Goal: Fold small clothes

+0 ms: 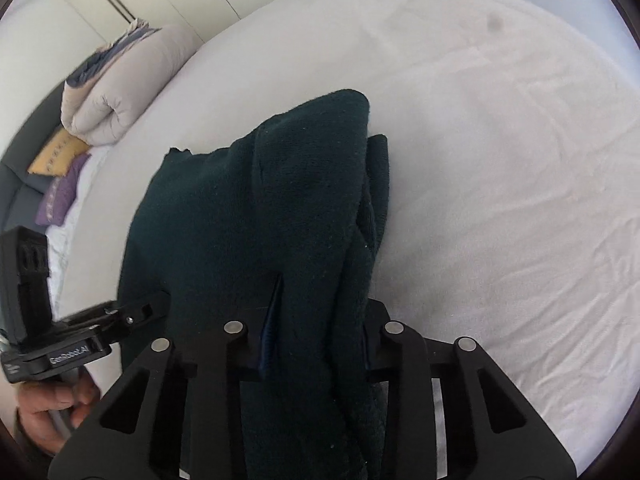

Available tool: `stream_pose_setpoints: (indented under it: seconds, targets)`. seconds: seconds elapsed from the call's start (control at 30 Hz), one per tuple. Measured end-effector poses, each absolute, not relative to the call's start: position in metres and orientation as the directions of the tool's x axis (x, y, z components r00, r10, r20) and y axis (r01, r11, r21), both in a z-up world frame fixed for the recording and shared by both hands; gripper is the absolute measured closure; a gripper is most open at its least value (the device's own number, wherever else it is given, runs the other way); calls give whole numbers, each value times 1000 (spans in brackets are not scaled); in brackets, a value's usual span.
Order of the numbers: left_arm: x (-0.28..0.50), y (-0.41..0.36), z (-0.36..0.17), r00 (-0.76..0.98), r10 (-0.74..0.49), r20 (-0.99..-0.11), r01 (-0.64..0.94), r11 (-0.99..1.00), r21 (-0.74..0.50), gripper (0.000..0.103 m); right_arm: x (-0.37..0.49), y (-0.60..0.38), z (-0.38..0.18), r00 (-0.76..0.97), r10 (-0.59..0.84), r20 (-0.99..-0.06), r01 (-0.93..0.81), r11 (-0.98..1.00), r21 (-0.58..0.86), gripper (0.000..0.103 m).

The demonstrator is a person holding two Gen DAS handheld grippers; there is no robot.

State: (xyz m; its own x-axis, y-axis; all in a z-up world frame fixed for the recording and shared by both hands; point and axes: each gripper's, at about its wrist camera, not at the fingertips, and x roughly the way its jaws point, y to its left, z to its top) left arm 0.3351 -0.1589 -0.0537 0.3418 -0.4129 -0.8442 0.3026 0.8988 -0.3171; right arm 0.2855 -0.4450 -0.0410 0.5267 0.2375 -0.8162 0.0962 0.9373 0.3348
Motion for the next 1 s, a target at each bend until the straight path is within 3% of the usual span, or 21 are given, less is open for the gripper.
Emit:
stream_pose_setpoints:
  seconds: [0.13, 0.33, 0.63, 1.0]
  targets:
    - [306, -152, -29, 399, -382, -833, 319, 910, -264, 67, 264, -395, -8, 573, 81, -816, 42, 991, 128, 83]
    - [226, -102, 1, 459, -368, -809, 325, 917, -233, 67, 193, -345, 28, 626, 155, -764, -29, 984, 176, 83]
    - [94, 4, 2, 481, -291, -827, 248, 950, -190, 67, 72, -222, 16, 573, 304, -761, -162, 952, 258, 83]
    - [72, 23, -1, 499, -289, -817, 215, 955, -206, 67, 21, -131, 17, 539, 349, -767, -245, 936, 254, 83]
